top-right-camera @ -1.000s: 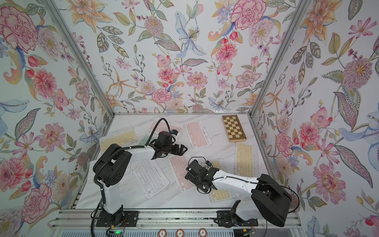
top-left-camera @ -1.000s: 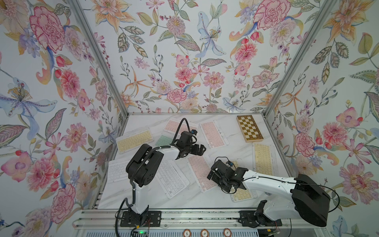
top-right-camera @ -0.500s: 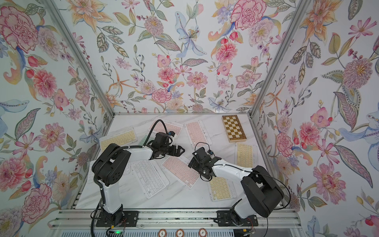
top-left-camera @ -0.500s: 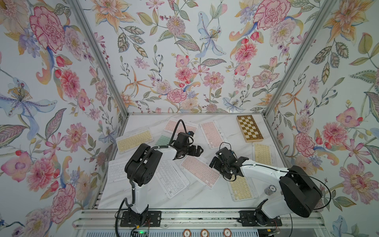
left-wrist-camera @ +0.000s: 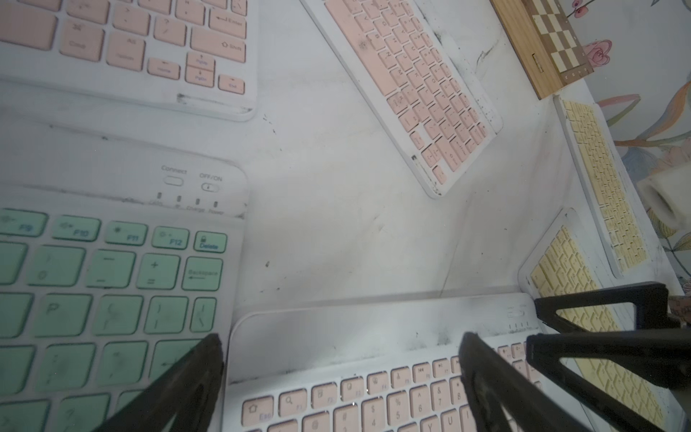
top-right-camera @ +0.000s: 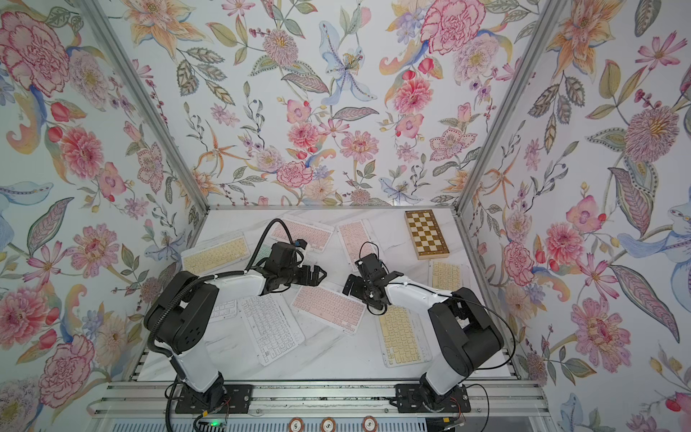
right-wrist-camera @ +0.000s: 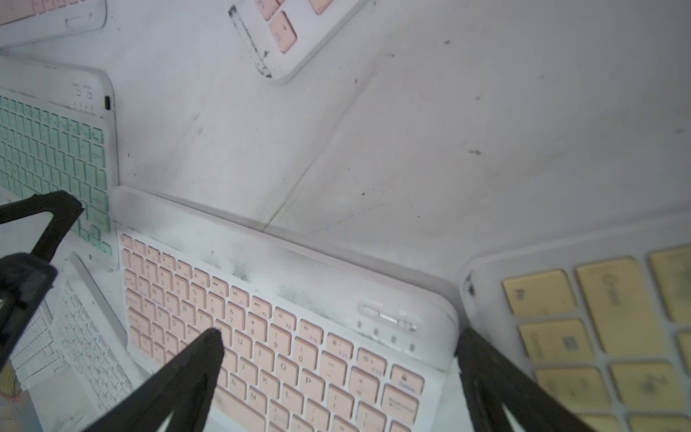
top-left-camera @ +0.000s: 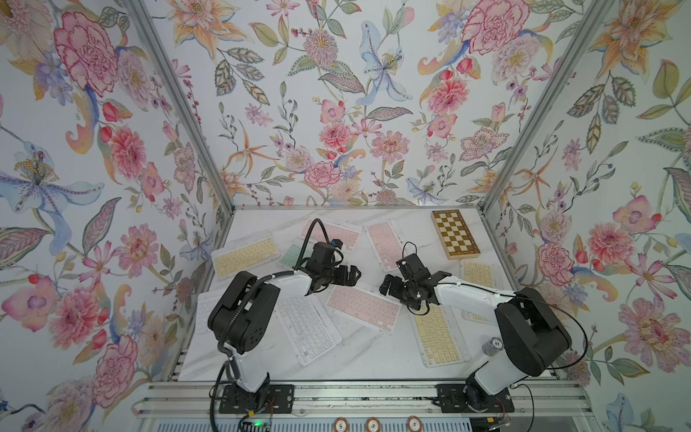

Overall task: Stack the numeric keypads
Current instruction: Adjust the numeric keypad at the center of the board.

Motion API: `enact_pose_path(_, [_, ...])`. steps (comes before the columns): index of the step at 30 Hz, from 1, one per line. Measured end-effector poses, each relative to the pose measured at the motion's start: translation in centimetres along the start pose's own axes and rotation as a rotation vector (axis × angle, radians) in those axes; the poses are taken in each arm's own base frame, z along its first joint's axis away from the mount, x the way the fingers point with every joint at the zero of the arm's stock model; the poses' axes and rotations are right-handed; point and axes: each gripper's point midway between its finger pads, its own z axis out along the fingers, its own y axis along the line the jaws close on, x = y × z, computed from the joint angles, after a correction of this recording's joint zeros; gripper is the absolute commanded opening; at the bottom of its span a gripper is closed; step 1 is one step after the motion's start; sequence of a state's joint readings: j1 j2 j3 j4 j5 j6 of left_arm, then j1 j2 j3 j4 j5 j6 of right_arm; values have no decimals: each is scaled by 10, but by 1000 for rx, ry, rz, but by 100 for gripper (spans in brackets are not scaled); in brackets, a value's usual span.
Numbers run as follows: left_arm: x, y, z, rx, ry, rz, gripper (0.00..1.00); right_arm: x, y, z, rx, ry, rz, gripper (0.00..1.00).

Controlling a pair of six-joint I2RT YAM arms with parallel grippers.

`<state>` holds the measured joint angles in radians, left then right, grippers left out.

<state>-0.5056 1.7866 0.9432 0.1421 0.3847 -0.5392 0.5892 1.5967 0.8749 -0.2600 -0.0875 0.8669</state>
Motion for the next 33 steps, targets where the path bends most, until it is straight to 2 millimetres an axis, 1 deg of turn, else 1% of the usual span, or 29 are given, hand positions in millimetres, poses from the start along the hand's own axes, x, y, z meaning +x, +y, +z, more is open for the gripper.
enact_pose_path(5, [21,9,0,-26,49,-14,99,11,12,-4,-26,15,-67,99])
enact_pose_path(8, [22,9,0,-26,48,-15,99,16,14,-2,-28,26,-91,99])
enact_pose_path(15, [23,10,-1,-24,43,-14,99,19,9,1,-10,37,-100,99])
enact_pose_path(23, [28,13,-6,-40,40,-14,99,30,-7,0,23,56,-104,99])
enact_pose_path(27, [30,15,-9,-59,43,-15,99,34,-3,1,21,59,-123,99])
enact_pose_path(33, [33,17,-11,-71,41,-10,99,31,1,4,26,54,-127,99])
